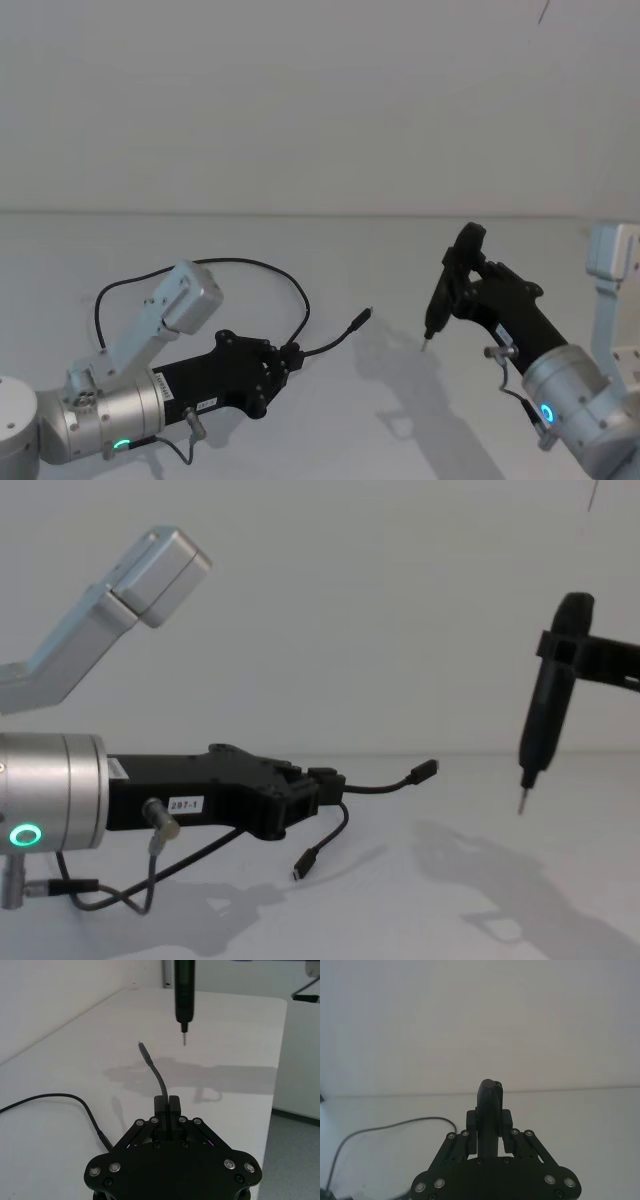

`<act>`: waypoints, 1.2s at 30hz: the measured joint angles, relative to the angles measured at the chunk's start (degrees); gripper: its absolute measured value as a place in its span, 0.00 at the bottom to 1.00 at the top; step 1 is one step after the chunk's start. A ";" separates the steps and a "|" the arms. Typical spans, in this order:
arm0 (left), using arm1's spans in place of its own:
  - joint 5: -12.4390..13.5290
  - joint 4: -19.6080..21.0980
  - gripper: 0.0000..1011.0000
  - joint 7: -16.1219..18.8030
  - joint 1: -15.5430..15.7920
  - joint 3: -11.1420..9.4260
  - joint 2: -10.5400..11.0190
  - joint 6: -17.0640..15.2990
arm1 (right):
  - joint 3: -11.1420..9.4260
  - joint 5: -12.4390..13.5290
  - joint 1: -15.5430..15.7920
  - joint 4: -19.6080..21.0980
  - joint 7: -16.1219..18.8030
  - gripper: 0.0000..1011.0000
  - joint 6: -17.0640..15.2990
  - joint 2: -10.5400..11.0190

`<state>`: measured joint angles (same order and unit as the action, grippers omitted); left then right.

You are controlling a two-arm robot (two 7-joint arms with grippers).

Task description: Pick up the data cable with the one hand.

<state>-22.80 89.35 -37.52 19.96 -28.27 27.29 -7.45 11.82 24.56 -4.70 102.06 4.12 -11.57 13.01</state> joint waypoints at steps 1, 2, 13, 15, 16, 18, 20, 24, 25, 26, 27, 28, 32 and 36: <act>-0.02 0.04 0.04 -0.01 -0.03 0.02 0.04 -0.01 | 0.00 0.37 -0.31 -0.10 -0.15 0.28 -0.49 -0.31; -0.04 0.09 0.04 -0.02 -0.05 0.03 0.06 -0.02 | 0.01 0.64 -0.61 -0.19 -0.29 0.28 -0.85 -0.58; -0.25 0.58 0.04 -0.18 -0.26 0.14 0.40 -0.14 | 0.60 3.11 -3.88 -1.61 -1.71 0.28 -3.25 -3.75; -0.26 0.61 0.04 -0.19 -0.27 0.15 0.42 -0.15 | 0.67 3.31 -4.21 -1.84 -1.85 0.28 -3.39 -4.04; -0.27 0.63 0.04 -0.19 -0.28 0.15 0.43 -0.15 | 0.74 3.48 -4.50 -2.05 -1.98 0.28 -3.48 -4.30; -0.29 0.66 0.04 -0.21 -0.29 0.16 0.46 -0.17 | 0.80 3.70 -4.85 -2.31 -2.14 0.28 -3.62 -4.62; -0.31 0.70 0.04 -0.22 -0.30 0.17 0.48 -0.18 | 0.83 3.88 -5.09 -2.49 -2.23 0.28 -3.68 -4.84; -0.33 0.75 0.04 -0.24 -0.32 0.20 0.50 -0.21 | 0.89 4.24 -5.54 -2.82 -2.37 0.28 -3.78 -5.22; -0.34 0.76 0.04 -0.25 -0.33 0.21 0.51 -0.21 | 0.92 4.36 -5.71 -2.94 -2.43 0.28 -3.78 -5.35; -0.35 0.76 0.04 -0.25 -0.33 0.21 0.51 -0.21 | 0.94 4.46 -5.81 -3.00 -2.47 0.28 -3.78 -5.40; -0.35 0.78 0.04 -0.26 -0.34 0.21 0.52 -0.21 | 0.97 4.51 -5.92 -3.10 -2.49 0.28 -3.78 -5.49; -0.35 0.78 0.04 -0.26 -0.34 0.21 0.52 -0.21 | 1.00 4.60 -6.02 -3.16 -2.50 0.28 -3.78 -5.54; -0.37 0.80 0.04 -0.26 -0.36 0.21 0.54 -0.21 | 1.18 4.97 -6.57 -3.60 -2.51 0.28 -3.71 -5.84; -0.38 0.83 0.04 -0.27 -0.37 0.21 0.57 -0.21 | 1.39 5.25 -6.95 -3.95 -2.51 0.28 -3.62 -6.02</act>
<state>-23.18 90.18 -37.79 19.59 -28.06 27.86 -7.66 13.22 29.81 -11.65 98.11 1.61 -15.19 6.98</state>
